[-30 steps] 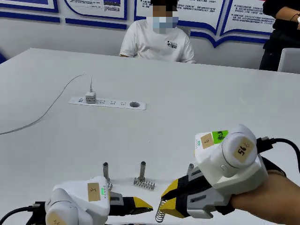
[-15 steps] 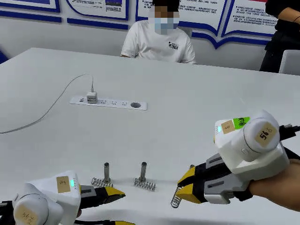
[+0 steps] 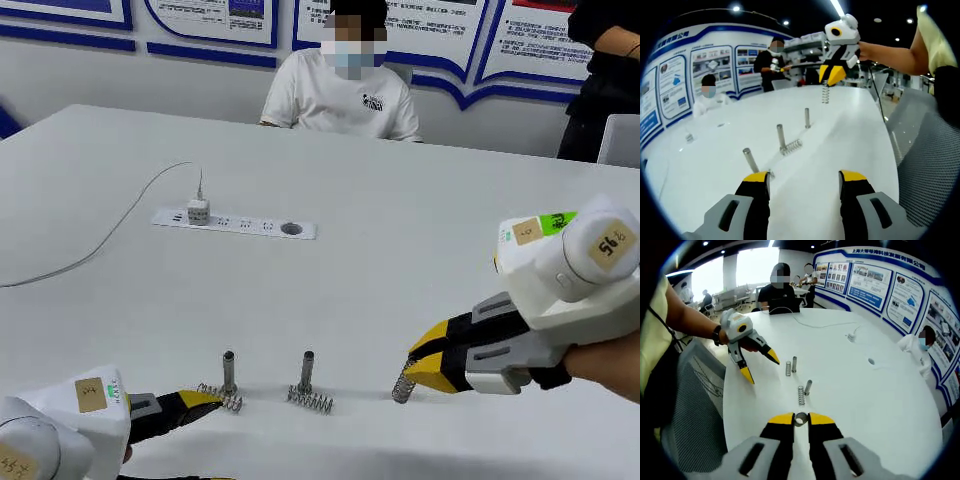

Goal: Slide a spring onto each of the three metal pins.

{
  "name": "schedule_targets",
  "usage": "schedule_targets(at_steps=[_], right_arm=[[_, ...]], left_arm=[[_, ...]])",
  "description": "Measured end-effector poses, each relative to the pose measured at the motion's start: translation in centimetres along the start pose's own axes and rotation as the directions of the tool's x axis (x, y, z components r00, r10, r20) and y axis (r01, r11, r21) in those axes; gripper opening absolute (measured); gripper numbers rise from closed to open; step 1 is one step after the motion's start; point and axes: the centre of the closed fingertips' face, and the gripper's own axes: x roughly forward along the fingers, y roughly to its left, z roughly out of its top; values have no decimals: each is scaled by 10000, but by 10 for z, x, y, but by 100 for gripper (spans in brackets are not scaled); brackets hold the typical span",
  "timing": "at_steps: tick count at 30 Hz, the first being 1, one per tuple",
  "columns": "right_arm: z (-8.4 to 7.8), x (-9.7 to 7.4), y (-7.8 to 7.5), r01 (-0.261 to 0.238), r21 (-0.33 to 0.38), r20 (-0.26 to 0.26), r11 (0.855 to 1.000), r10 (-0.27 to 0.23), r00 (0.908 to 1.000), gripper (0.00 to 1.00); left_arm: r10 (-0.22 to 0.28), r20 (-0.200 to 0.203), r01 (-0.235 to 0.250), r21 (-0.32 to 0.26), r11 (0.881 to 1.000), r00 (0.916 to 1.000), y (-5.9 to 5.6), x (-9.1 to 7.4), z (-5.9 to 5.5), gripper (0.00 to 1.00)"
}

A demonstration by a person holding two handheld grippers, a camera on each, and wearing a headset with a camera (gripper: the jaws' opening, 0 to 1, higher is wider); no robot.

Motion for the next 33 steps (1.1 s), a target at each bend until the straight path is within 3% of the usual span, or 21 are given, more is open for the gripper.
schedule_targets(at_steps=[13,21,33], right_arm=[[2,-5,-32,611,-138,-292,9980,-615,9977,11],[-10,3,-50,884,80,-655,9961,-877,9940,11],[-22,17,-61,871,314,-879,9957,-840,9926,11]], left_arm=[[366,59,-365,-258,9990,9993,8,-7,-1,62],[479,31,-477,-408,9980,9988,11,-9,-5,63],[559,27,-557,-524,9971,9984,13,-9,-7,62]])
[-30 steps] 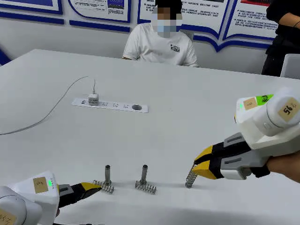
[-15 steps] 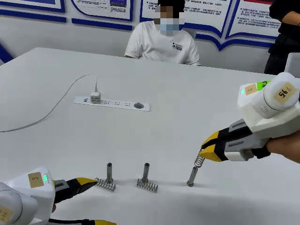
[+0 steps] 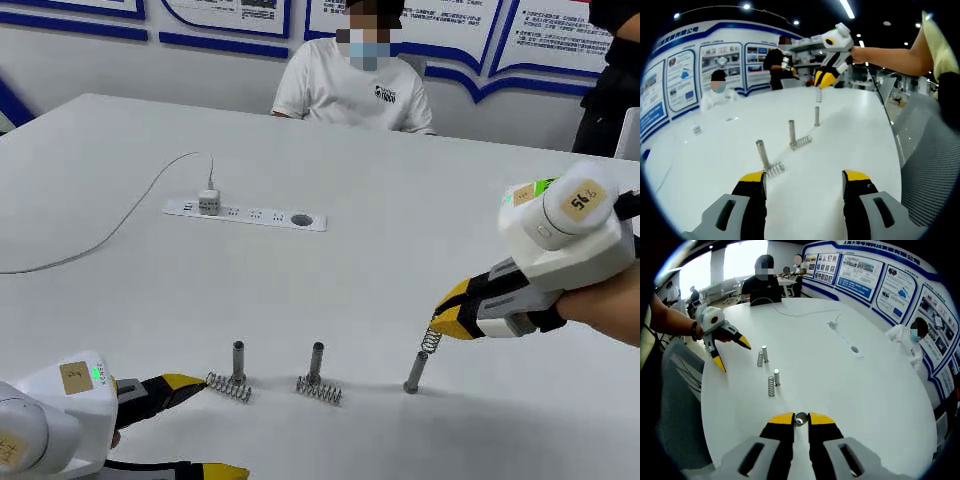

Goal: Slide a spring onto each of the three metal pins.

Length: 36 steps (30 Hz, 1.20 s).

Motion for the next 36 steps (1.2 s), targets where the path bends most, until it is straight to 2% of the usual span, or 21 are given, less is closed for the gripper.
schedule_targets(at_steps=[25,36], right_arm=[[-13,19,-1,-141,330,-155,9994,146,9998,11],[-29,37,3,-142,465,-554,9988,168,9983,12]], left_arm=[[61,-35,-61,-81,9999,10000,3,-1,-2,61],[26,-75,-26,-96,10000,10000,1,-1,-3,61]])
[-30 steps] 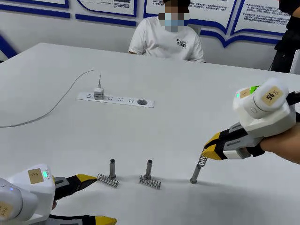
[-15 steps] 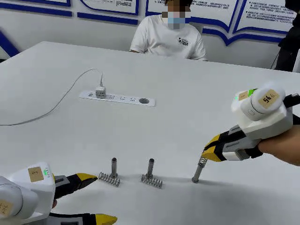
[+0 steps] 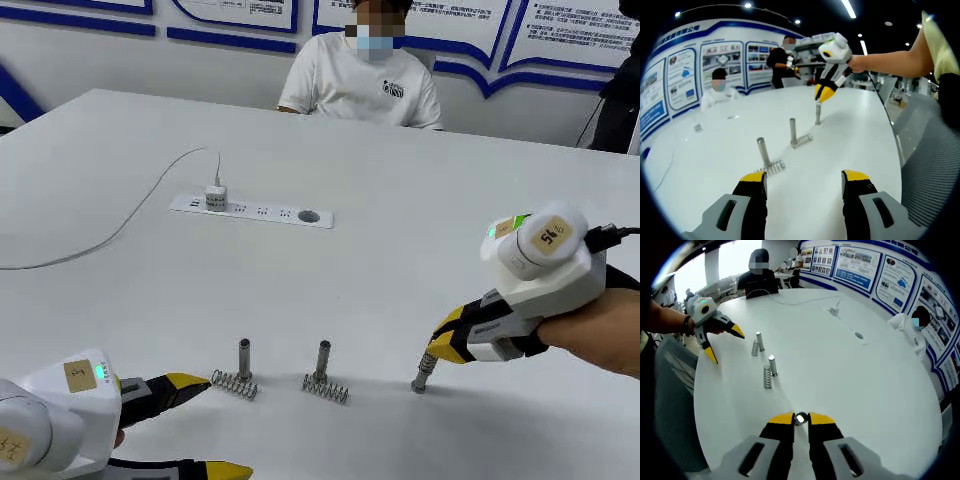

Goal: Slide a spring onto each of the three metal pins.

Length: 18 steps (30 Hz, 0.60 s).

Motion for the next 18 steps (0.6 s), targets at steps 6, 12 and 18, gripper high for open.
schedule_targets(at_steps=[6,12,18], right_arm=[[-6,8,2,-94,70,-200,9999,95,9998,12],[-11,14,2,-144,174,-308,9997,149,9994,12],[-15,17,3,-180,251,-346,9995,188,9992,12]], left_arm=[[13,-15,-13,-21,10000,10000,0,0,0,61],[16,-34,-17,-46,10000,10000,0,-1,-1,61],[32,-37,-32,-62,10000,10000,0,0,-1,61]])
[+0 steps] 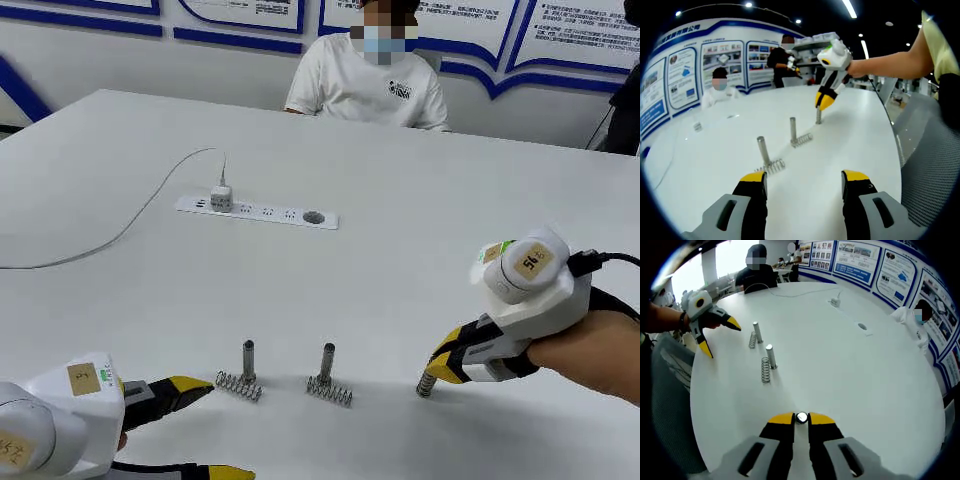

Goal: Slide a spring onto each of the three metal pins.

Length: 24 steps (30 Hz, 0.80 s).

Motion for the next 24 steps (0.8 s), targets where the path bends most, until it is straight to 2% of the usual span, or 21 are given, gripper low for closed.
schedule_targets(at_steps=[10,16,20,24], right_arm=[[0,0,0,7,-77,30,10000,-6,10000,13],[3,-6,0,101,-106,191,9999,-99,9998,15],[11,-14,1,344,-389,329,9987,-331,9989,16],[26,-18,9,333,-740,555,9967,-292,9980,16]], left_arm=[[-4,16,4,-5,10000,10000,-1,1,0,61],[0,16,0,21,10000,10000,-1,1,0,61],[-11,46,11,33,10000,10000,-1,1,1,61],[-49,46,49,67,10000,10000,-2,2,1,61]])
